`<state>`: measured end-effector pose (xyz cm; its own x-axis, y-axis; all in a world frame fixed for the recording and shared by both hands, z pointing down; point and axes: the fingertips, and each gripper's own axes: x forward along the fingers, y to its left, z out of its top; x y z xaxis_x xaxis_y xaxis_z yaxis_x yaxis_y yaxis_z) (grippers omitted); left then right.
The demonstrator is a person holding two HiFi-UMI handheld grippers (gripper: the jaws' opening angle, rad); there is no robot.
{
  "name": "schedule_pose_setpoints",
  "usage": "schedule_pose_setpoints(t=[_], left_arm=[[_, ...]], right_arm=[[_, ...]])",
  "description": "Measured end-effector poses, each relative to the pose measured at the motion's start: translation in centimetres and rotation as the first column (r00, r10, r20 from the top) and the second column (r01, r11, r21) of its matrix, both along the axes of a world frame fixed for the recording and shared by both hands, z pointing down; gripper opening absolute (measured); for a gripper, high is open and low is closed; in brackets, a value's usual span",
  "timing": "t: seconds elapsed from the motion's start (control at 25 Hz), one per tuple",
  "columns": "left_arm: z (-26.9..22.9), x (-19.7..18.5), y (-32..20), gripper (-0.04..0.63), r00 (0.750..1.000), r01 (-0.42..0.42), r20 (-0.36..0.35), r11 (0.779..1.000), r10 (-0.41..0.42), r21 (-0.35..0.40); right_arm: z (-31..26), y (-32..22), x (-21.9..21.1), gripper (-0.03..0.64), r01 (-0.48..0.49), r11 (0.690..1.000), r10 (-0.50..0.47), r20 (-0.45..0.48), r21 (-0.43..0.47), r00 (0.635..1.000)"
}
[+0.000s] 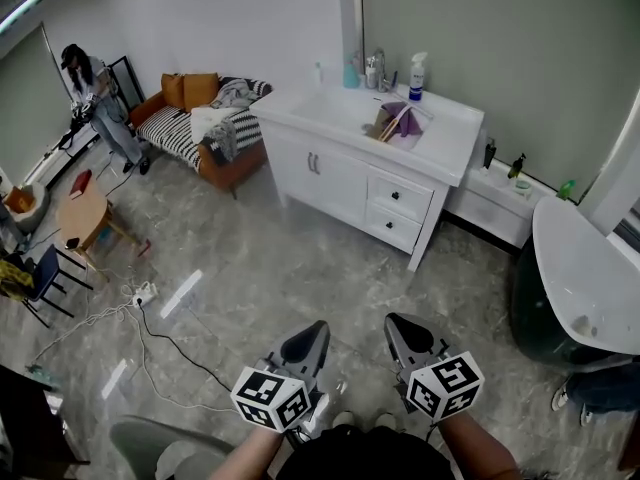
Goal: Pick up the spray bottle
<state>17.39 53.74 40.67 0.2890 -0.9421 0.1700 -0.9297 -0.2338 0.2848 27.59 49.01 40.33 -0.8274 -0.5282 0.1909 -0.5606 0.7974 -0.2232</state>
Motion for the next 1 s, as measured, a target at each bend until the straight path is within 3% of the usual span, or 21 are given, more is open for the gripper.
schedule_pose_setpoints(t=[0.28, 0.64, 1.0], left_arm=[[0.3, -2.1, -0.6, 0.011, 1.0, -0.026, 0.007, 1.0, 0.026, -0.002], [1.6, -3.9, -1.8, 0.011, 1.0, -0.014, -0.01, 1.0, 0.013, -0.027], [1.7, -3.5, -7.3, 0.011, 1.0, 0.014, 0.002, 0.999, -0.014, -0.034]], right_arm=[[-0.2, -0.7, -2.9, 0.006, -0.021, 1.0, 0.021, -0.004, 0.011, 1.0], [1.1, -2.0, -3.6, 0.006, -0.053, 0.998, 0.053, -0.023, -0.026, 0.998], [1.1, -7.7, -3.9, 0.006, -0.013, 1.0, 0.013, -0.007, -0.019, 1.0]])
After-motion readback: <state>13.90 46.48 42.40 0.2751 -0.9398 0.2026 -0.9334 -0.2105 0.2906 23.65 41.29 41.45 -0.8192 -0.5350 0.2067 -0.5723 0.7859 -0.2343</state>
